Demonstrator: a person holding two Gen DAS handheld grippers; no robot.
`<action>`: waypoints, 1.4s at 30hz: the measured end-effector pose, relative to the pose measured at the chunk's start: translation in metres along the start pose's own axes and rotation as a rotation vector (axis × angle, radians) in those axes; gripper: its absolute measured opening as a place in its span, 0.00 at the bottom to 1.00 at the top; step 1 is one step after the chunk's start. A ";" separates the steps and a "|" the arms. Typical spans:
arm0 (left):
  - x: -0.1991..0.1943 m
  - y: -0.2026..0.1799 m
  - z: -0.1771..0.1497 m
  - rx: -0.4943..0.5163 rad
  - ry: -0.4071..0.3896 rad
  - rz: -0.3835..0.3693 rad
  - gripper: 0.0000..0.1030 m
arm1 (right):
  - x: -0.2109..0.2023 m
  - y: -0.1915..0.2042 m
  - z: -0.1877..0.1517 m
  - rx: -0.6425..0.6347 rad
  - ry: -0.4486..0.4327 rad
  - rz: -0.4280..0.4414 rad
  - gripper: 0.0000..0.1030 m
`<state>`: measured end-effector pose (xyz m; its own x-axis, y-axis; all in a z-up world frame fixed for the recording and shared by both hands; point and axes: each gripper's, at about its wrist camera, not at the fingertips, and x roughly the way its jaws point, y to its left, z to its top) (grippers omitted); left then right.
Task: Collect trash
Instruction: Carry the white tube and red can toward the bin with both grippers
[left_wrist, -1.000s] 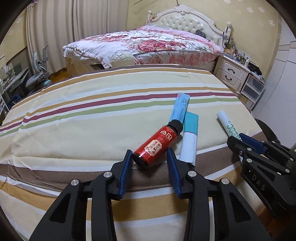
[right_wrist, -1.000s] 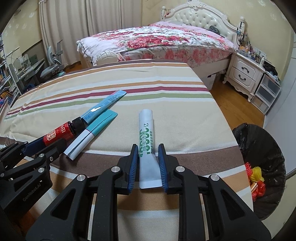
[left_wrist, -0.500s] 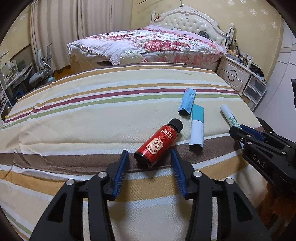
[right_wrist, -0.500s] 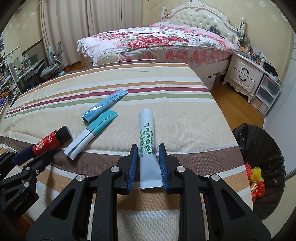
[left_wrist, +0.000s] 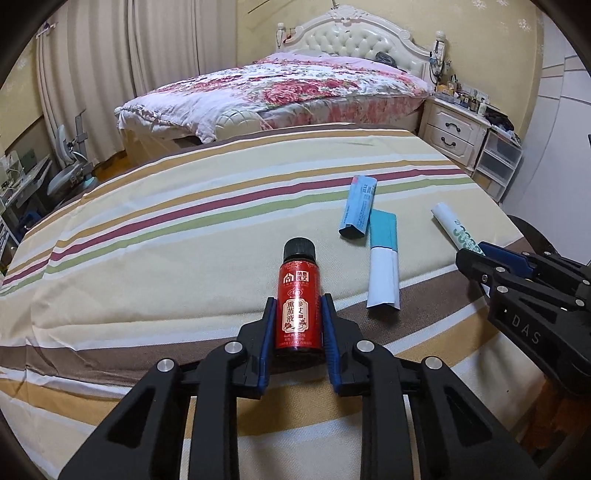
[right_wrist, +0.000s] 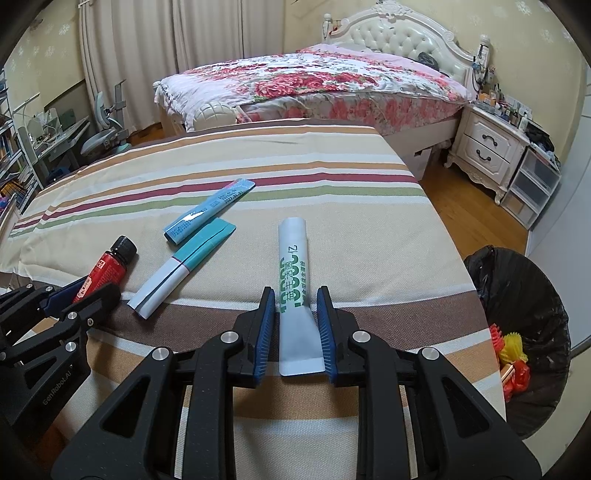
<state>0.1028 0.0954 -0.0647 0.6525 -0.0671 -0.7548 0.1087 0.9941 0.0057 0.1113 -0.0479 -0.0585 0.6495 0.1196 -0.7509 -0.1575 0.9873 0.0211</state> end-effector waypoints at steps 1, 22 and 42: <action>0.000 0.000 0.000 -0.003 -0.001 0.001 0.24 | 0.000 -0.001 0.000 0.002 -0.001 0.000 0.21; -0.019 0.002 -0.007 -0.092 -0.040 -0.041 0.24 | -0.021 -0.011 -0.006 0.021 -0.016 -0.008 0.18; -0.055 -0.078 0.015 0.012 -0.131 -0.133 0.24 | -0.085 -0.081 -0.022 0.123 -0.117 -0.094 0.18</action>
<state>0.0693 0.0201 -0.0136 0.7239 -0.2096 -0.6573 0.2095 0.9745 -0.0800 0.0519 -0.1401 -0.0110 0.7400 0.0301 -0.6719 -0.0043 0.9992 0.0401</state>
